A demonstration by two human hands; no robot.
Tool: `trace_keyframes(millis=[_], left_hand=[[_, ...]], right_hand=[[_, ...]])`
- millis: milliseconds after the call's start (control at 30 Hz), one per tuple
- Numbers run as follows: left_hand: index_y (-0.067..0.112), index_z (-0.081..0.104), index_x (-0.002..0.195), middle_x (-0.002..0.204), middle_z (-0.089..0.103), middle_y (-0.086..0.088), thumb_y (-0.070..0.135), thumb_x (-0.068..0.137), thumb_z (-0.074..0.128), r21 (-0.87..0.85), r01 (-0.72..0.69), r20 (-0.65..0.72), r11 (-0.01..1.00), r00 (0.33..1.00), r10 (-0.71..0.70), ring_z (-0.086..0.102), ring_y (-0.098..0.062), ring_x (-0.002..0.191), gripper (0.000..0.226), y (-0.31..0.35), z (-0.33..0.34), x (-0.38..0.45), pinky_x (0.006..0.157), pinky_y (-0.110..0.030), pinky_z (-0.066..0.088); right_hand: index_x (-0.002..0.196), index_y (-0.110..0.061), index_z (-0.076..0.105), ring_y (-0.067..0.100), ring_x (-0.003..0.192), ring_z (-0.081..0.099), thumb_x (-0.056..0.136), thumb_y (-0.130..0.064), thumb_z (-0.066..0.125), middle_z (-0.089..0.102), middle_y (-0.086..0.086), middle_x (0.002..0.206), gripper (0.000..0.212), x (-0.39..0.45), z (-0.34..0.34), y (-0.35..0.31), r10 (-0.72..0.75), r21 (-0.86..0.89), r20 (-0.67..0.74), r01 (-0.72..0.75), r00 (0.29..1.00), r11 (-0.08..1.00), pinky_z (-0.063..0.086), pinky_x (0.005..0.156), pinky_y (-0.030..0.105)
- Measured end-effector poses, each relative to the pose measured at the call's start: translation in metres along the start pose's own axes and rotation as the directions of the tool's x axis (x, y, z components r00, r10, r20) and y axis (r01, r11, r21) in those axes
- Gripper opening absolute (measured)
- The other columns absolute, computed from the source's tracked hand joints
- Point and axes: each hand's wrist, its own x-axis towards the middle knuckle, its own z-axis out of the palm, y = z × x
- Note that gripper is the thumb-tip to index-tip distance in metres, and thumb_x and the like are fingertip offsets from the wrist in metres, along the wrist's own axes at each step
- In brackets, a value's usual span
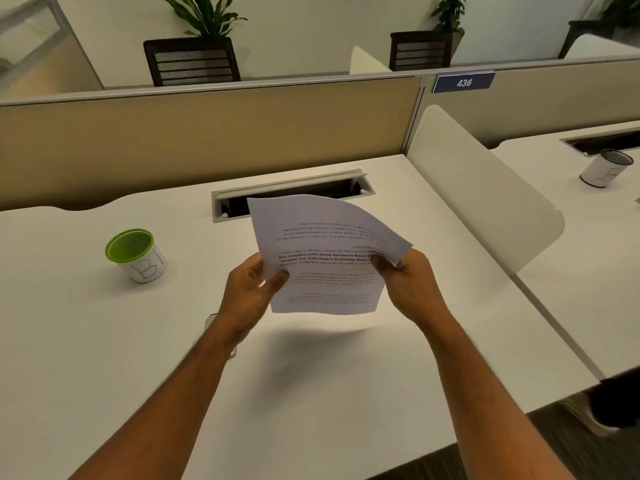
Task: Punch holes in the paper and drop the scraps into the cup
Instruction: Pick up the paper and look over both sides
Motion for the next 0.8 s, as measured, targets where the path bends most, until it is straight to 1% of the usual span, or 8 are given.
trace_keyframes(millis=[100, 167, 233, 333, 400, 500, 633, 800], left_hand=[[0.048, 0.066, 0.109, 0.114, 0.073, 0.014, 0.019, 0.095, 0.063, -0.029, -0.021, 0.007, 0.999, 1.000, 0.022, 0.069, -0.017, 0.103, 0.032, -0.002, 0.002, -0.002, 0.083, -0.032, 0.060], [0.048, 0.066, 0.109, 0.113, 0.073, 0.016, 0.020, 0.095, 0.063, -0.019, 0.008, 0.008, 1.000, 1.000, -0.007, 0.069, -0.013, 0.103, 0.032, -0.013, 0.004, -0.006, 0.083, -0.031, 0.061], [0.045, 0.065, 0.111, 0.112, 0.073, 0.017, 0.019, 0.094, 0.063, -0.015, 0.049, 0.011, 0.999, 0.999, -0.049, 0.070, -0.011, 0.102, 0.031, -0.025, 0.006, -0.010, 0.084, -0.031, 0.060], [0.051, 0.064, 0.109, 0.109, 0.073, 0.020, 0.022, 0.094, 0.063, 0.014, 0.070, -0.008, 0.997, 0.998, -0.070, 0.070, -0.008, 0.099, 0.032, -0.031, 0.009, -0.012, 0.082, -0.027, 0.060], [0.055, 0.064, 0.106, 0.107, 0.073, 0.021, 0.023, 0.095, 0.062, 0.038, 0.055, -0.020, 0.998, 0.998, -0.055, 0.070, -0.006, 0.098, 0.033, -0.029, 0.008, -0.011, 0.079, -0.022, 0.059], [0.052, 0.063, 0.108, 0.110, 0.072, 0.022, 0.024, 0.095, 0.061, 0.039, 0.031, -0.032, 0.999, 0.999, -0.030, 0.068, -0.005, 0.100, 0.031, -0.027, 0.007, -0.008, 0.077, -0.018, 0.058], [0.051, 0.063, 0.108, 0.111, 0.072, 0.023, 0.024, 0.093, 0.064, 0.022, 0.052, -0.012, 0.998, 0.999, -0.052, 0.069, -0.007, 0.100, 0.031, -0.033, 0.007, -0.012, 0.084, -0.025, 0.058], [0.057, 0.065, 0.104, 0.106, 0.073, 0.021, 0.020, 0.096, 0.061, 0.029, 0.066, -0.009, 0.997, 0.998, -0.066, 0.070, -0.013, 0.098, 0.039, -0.036, 0.015, -0.014, 0.084, -0.028, 0.059]], right_hand=[[0.092, -0.060, 0.065, -0.003, 0.089, 0.067, 0.103, -0.013, 0.050, 0.071, -0.025, 0.096, 0.050, -0.004, 0.001, 0.009, 0.023, 0.036, -0.002, -0.022, 1.000, 0.999, 0.056, 0.065, 0.016], [0.093, -0.053, 0.068, 0.001, 0.089, 0.070, 0.102, -0.010, 0.052, 0.073, -0.022, 0.098, 0.047, -0.009, 0.004, 0.020, 0.072, 0.043, 0.013, -0.072, 0.997, 0.996, 0.058, 0.072, 0.022], [0.094, -0.048, 0.068, 0.002, 0.094, 0.069, 0.101, -0.009, 0.053, 0.074, -0.017, 0.101, 0.043, -0.014, 0.009, 0.032, 0.123, 0.033, 0.048, -0.125, 0.991, 0.992, 0.058, 0.082, 0.034], [0.092, -0.054, 0.067, 0.001, 0.096, 0.068, 0.101, -0.009, 0.053, 0.073, -0.023, 0.101, 0.047, -0.020, 0.013, 0.042, 0.173, 0.023, 0.090, -0.176, 0.981, 0.984, 0.059, 0.087, 0.040], [0.090, -0.059, 0.067, -0.001, 0.093, 0.068, 0.101, -0.010, 0.052, 0.073, -0.028, 0.097, 0.053, -0.019, 0.013, 0.042, 0.183, 0.031, 0.091, -0.187, 0.979, 0.982, 0.060, 0.085, 0.039], [0.092, -0.058, 0.068, -0.002, 0.094, 0.067, 0.100, -0.012, 0.052, 0.072, -0.030, 0.099, 0.050, -0.014, 0.010, 0.042, 0.170, 0.056, 0.086, -0.175, 0.982, 0.983, 0.059, 0.083, 0.037], [0.092, -0.059, 0.068, -0.004, 0.095, 0.067, 0.101, -0.011, 0.052, 0.072, -0.031, 0.100, 0.051, -0.016, 0.011, 0.048, 0.165, 0.080, 0.090, -0.172, 0.982, 0.982, 0.058, 0.081, 0.030], [0.095, -0.063, 0.067, -0.005, 0.097, 0.067, 0.100, -0.010, 0.055, 0.071, -0.033, 0.101, 0.055, -0.026, 0.016, 0.067, 0.208, 0.114, 0.138, -0.224, 0.968, 0.968, 0.057, 0.075, 0.020]])
